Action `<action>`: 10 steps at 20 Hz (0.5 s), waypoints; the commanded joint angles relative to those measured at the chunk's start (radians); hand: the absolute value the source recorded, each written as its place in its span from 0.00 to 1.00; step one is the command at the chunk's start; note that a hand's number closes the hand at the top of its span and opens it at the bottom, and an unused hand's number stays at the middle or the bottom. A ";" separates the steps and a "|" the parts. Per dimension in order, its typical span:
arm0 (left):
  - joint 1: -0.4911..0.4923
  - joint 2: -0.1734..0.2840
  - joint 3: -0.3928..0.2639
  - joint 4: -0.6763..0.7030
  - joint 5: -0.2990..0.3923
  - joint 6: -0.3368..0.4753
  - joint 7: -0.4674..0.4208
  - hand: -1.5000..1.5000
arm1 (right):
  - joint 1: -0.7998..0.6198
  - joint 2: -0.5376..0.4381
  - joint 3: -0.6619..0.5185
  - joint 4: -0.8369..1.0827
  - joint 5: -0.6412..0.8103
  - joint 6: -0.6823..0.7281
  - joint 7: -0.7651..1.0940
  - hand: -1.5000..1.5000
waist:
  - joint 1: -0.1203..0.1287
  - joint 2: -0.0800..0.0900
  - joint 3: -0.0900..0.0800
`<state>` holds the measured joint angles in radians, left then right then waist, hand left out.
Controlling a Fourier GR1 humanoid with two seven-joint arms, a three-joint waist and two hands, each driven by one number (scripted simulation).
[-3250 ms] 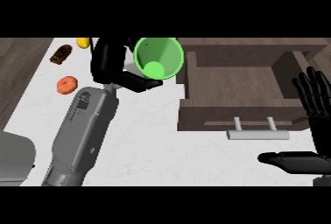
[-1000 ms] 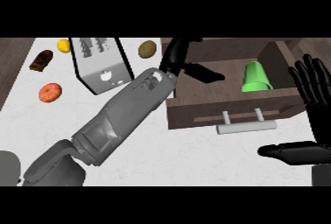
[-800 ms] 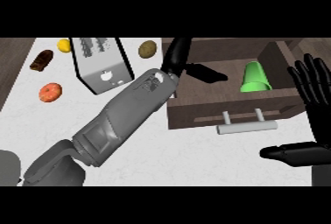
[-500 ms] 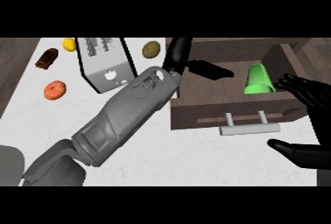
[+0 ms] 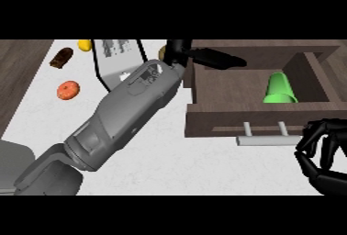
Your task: Pick up the cup, place it into the drawer and close the drawer
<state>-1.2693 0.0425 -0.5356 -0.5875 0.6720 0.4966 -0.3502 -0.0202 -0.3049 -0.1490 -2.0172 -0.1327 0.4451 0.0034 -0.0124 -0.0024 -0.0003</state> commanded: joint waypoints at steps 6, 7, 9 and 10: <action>0.161 0.189 0.052 -0.207 -0.010 -0.062 0.063 0.00 | 0.041 -0.025 0.053 -0.002 0.259 -0.033 -0.023 1.00 | 0.028 -0.003 0.000; 0.172 0.194 0.058 -0.275 -0.002 -0.027 0.112 0.00 | 0.065 0.024 0.099 -0.029 0.319 -0.086 0.001 1.00 | 0.033 -0.006 0.000; 0.237 0.226 0.058 -0.363 -0.012 -0.034 0.117 0.00 | -0.022 0.036 0.130 0.032 0.363 -0.110 0.038 1.00 | 0.042 -0.005 0.000; 0.225 0.251 0.094 -0.332 0.007 -0.073 0.123 0.00 | -0.042 0.063 0.181 0.059 0.434 -0.143 0.008 1.00 | 0.037 -0.001 0.000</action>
<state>-1.0969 0.2184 -0.4802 -0.8423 0.6675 0.4598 -0.2621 -0.0211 -0.2822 -0.0407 -2.0145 0.1661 0.3628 0.0239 0.0184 -0.0057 -0.0003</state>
